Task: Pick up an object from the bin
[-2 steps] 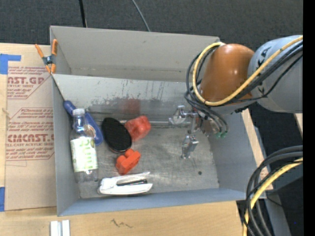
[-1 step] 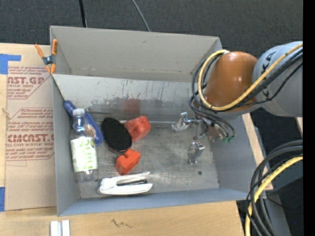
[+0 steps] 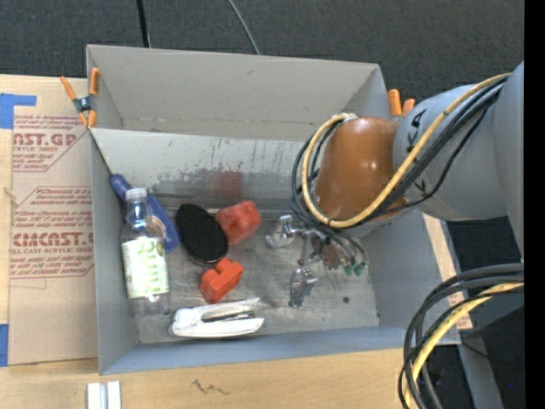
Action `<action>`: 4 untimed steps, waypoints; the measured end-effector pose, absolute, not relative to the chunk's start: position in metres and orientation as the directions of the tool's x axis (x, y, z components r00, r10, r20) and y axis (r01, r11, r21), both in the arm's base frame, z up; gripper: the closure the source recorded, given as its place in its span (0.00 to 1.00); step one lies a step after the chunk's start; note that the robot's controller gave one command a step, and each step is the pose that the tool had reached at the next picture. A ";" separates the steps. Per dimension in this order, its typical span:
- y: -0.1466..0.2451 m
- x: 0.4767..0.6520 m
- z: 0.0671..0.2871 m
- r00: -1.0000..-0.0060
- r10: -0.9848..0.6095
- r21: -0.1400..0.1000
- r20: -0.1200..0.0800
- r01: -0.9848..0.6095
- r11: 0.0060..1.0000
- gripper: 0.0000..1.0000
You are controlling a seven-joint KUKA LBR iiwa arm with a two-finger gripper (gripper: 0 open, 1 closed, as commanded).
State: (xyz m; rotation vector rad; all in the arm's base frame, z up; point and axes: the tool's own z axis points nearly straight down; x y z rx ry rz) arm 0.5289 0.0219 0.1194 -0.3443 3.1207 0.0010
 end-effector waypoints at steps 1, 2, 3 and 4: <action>0.068 0.507 0.098 -0.957 -0.290 0.001 -0.001 -0.290 0.957 0.00; 0.096 0.494 0.087 -0.938 -0.347 0.001 -0.001 -0.347 0.938 1.00; 0.096 0.494 0.087 -0.938 -0.347 0.001 -0.002 -0.347 0.938 1.00; 0.079 0.489 0.227 -0.935 -0.355 0.000 0.000 -0.355 0.935 1.00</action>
Offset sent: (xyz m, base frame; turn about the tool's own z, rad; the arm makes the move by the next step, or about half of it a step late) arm -0.0347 0.0732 -0.0323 -0.1336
